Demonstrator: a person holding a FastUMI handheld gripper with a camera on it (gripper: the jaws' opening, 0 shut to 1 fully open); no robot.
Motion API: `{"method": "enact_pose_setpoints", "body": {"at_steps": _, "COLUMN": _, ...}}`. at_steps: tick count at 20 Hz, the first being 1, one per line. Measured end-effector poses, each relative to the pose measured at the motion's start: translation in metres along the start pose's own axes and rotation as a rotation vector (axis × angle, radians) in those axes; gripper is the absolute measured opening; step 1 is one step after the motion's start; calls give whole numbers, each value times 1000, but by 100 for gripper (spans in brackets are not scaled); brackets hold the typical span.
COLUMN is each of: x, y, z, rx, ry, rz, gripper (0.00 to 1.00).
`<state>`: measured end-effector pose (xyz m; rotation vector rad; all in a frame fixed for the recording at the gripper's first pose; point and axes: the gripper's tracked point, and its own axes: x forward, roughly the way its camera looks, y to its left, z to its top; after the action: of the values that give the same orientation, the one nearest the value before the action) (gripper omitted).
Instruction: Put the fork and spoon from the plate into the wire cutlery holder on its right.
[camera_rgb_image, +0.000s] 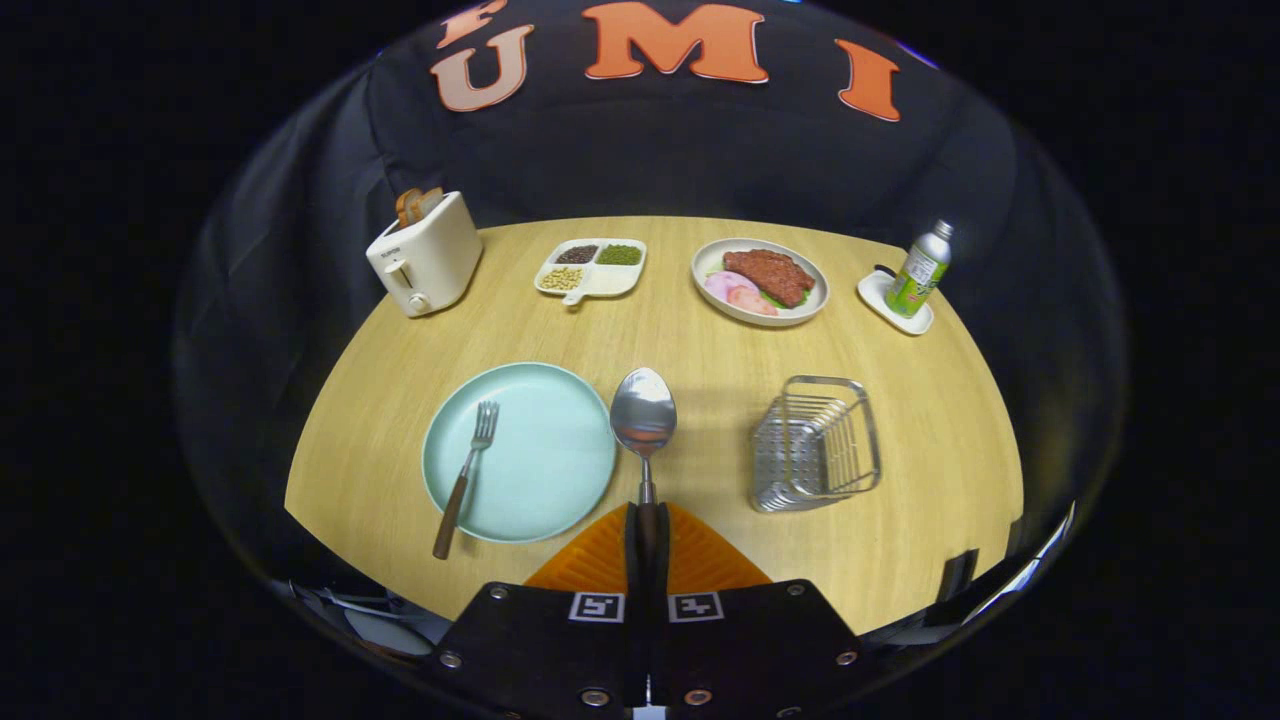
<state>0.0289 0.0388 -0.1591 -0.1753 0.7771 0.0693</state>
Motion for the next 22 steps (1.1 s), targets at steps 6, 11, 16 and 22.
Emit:
{"method": "enact_pose_setpoints", "body": {"at_steps": 6, "x": -20, "y": -61, "z": -9, "rx": -10, "ry": 76, "rz": -53, "gripper": 2}}
{"method": "enact_pose_setpoints", "body": {"at_steps": 11, "x": -21, "y": -86, "z": -5, "rx": -56, "ry": 168, "rz": -56, "gripper": 2}}
{"method": "enact_pose_setpoints", "body": {"at_steps": 16, "x": -9, "y": -97, "z": 3, "rx": -106, "ry": 318, "rz": -41, "gripper": 2}}
{"method": "enact_pose_setpoints", "body": {"at_steps": 22, "x": 13, "y": -110, "z": -2, "rx": -190, "ry": 521, "rz": -66, "gripper": 1}}
